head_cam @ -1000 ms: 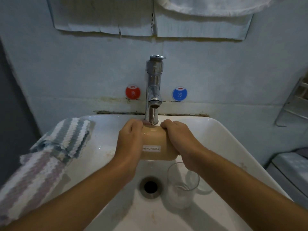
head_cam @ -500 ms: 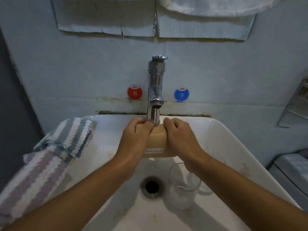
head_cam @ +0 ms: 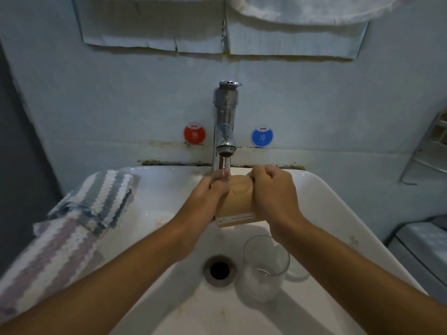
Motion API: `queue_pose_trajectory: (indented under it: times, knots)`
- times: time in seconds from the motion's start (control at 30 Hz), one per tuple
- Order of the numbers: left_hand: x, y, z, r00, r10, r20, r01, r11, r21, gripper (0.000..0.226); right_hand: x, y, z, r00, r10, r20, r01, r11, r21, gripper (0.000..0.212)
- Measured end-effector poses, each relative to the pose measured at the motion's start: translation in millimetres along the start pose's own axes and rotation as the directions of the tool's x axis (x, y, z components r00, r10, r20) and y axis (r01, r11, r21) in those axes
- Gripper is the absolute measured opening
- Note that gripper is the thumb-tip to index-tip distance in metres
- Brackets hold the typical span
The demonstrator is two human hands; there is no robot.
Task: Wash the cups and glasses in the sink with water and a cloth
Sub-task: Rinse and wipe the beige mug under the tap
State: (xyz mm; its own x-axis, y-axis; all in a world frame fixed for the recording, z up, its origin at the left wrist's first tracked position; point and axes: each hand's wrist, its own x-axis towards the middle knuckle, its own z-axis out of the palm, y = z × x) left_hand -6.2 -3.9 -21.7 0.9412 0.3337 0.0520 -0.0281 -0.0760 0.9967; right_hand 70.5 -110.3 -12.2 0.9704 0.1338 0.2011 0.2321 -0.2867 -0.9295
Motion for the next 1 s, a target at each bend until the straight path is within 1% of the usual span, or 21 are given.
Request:
queue_pose_trajectory:
  times: [0.1, 0.23, 0.37, 0.53, 0.6, 0.7, 0.8, 0.9, 1.0]
  knots:
    - [0, -2, 2, 0.999, 0.01, -0.031, -0.01, 1.0, -0.012, 0.029, 1, 1, -1, 1.0, 0.022, 0.006, -0.022, 1.0, 0.018, 0.029]
    - [1, -2, 0, 0.992, -0.029, -0.12, 0.021, 0.998, -0.063, 0.025, -2, 2, 2, 1.0, 0.009, 0.011, -0.009, 1.0, 0.007, 0.027]
    - [0, -1, -2, 0.996, -0.021, -0.086, 0.012, 0.994, -0.109, 0.027, -1, 2, 2, 1.0, 0.008, 0.009, -0.008, 1.0, 0.026, 0.027]
    - [0, -2, 0, 0.998, 0.059, -0.023, -0.058, 0.998, 0.034, 0.028, -1, 3, 1, 1.0, 0.014, -0.001, -0.014, 0.997, 0.071, 0.027]
    - [-1, -3, 3, 0.997, 0.075, -0.022, -0.073, 0.995, 0.071, 0.027, -1, 3, 1, 1.0, 0.009, 0.002, -0.009, 0.997, 0.071, 0.028]
    - [0, -4, 4, 0.99, 0.096, -0.1, -0.087, 0.992, 0.096, 0.026, -3, 5, 4, 1.0, 0.006, 0.016, -0.007, 0.997, 0.072, 0.027]
    - [0, -4, 5, 0.978, 0.077, -0.195, -0.057, 0.993, 0.104, 0.027, -6, 5, 9, 1.0, 0.01, 0.008, -0.01, 0.998, 0.068, 0.025]
    - [-3, -4, 8, 0.964, 0.088, -0.251, -0.064, 0.993, 0.1, 0.029, -9, 5, 11, 1.0, -0.006, 0.011, 0.004, 0.994, 0.108, 0.031]
    - [-2, -3, 8, 0.951, 0.094, -0.295, -0.048, 0.986, 0.158, 0.03, -11, 7, 13, 0.999, -0.022, 0.047, 0.016, 0.992, 0.126, 0.033]
